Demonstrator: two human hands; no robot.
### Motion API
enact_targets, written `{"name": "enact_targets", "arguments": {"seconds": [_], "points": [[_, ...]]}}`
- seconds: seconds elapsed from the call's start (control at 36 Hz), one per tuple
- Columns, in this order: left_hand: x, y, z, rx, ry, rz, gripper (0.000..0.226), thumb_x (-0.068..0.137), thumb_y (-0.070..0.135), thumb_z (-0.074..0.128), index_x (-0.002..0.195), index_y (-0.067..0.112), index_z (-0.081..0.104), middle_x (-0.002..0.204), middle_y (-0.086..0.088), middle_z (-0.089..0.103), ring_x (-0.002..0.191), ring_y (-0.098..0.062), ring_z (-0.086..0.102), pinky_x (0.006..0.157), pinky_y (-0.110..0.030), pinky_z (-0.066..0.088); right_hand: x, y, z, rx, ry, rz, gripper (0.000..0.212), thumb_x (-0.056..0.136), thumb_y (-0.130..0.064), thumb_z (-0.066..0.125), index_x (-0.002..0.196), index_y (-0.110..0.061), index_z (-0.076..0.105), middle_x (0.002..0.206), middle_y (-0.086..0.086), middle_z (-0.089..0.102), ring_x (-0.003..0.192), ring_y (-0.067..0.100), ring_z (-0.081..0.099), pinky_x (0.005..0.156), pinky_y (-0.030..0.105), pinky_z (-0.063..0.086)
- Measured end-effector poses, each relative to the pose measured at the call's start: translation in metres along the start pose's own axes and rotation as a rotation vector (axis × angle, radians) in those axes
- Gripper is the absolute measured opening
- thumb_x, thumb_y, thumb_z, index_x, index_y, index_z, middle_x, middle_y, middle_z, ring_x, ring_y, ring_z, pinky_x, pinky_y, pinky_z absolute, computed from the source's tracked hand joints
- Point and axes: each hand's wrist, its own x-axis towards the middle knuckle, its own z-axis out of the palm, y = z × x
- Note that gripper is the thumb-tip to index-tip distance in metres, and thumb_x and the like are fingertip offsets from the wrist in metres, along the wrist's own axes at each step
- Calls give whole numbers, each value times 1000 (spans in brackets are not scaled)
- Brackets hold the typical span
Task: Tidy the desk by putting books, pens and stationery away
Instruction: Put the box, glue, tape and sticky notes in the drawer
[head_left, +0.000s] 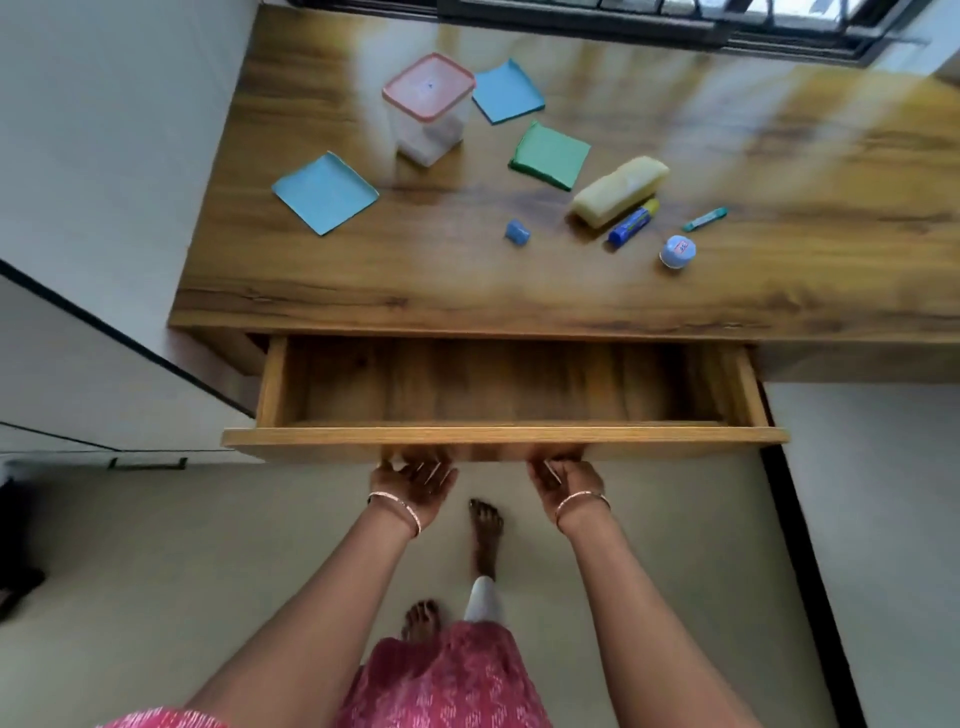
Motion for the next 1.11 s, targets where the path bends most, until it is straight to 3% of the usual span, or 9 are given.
{"name": "enact_targets", "arguments": {"seconds": [0.11, 0.31, 0.42, 0.44, 0.53, 0.61, 0.75, 0.89, 1.11], "points": [[-26, -16, -27, -1, 51, -70, 48, 96, 52, 31, 75, 13, 49, 97, -13, 62, 83, -30, 68, 89, -44, 44, -31, 14, -24, -46, 46, -2, 25, 86, 17, 40, 81, -1, 56, 55, 15, 66, 76, 31, 61, 79, 48, 57], [-72, -38, -59, 98, 158, -122, 47, 98, 48, 30, 75, 12, 47, 92, -17, 61, 74, -29, 65, 58, -37, 57, -77, 33, -64, -21, 68, 13, 24, 84, 22, 37, 81, 4, 54, 82, 21, 60, 80, 34, 60, 64, 46, 60], [-98, -56, -70, 219, 311, -124, 46, 102, 35, 28, 107, -1, 54, 115, -23, 57, 106, -31, 57, 92, -43, 47, -98, 45, -79, -112, 65, 16, 23, 88, 18, 40, 82, 2, 56, 77, 18, 63, 80, 30, 61, 77, 42, 56], [-105, -63, -71, 267, 311, -137, 41, 102, 28, 29, 111, -2, 55, 109, -23, 63, 101, -31, 60, 85, -40, 51, -104, 47, -83, -123, 58, 20, 23, 89, 17, 40, 83, 2, 56, 80, 17, 62, 81, 29, 61, 78, 41, 55], [-144, -86, -61, 458, 233, -155, 28, 97, 9, 39, 77, 1, 57, 53, -14, 63, 57, -27, 61, 54, -30, 48, -127, 50, -88, -145, 8, 31, 23, 89, 15, 40, 87, 0, 57, 83, 15, 63, 80, 29, 64, 65, 37, 60], [-180, -105, -46, 699, 92, -134, 22, 95, 11, 46, 76, 7, 56, 66, -6, 57, 57, -19, 59, 50, -27, 45, -160, 46, -84, -297, 4, -4, 22, 91, 11, 39, 83, -1, 55, 82, 18, 64, 77, 30, 64, 70, 38, 57], [-210, -98, -17, 881, -63, 231, 15, 91, -3, 48, 85, 7, 58, 67, -7, 56, 53, -18, 53, 44, -21, 38, -224, 18, -68, -677, -50, -174, 20, 95, -2, 46, 86, 1, 63, 71, 17, 65, 51, 21, 63, 49, 24, 50], [-226, -63, 11, 1112, -95, 760, 15, 85, 5, 59, 79, 17, 67, 72, -3, 69, 70, -20, 66, 64, -31, 52, -264, -12, -45, -836, -77, -576, 15, 92, -9, 59, 88, -5, 73, 81, 11, 75, 72, 19, 72, 56, 26, 53], [-227, -9, 69, 1302, -71, 1034, 10, 85, 20, 61, 80, 26, 67, 77, 5, 70, 76, -14, 67, 73, -35, 57, -256, -50, 16, -1014, -68, -852, 12, 91, -16, 62, 89, -22, 73, 76, -4, 76, 75, 7, 72, 73, 29, 60]]}}
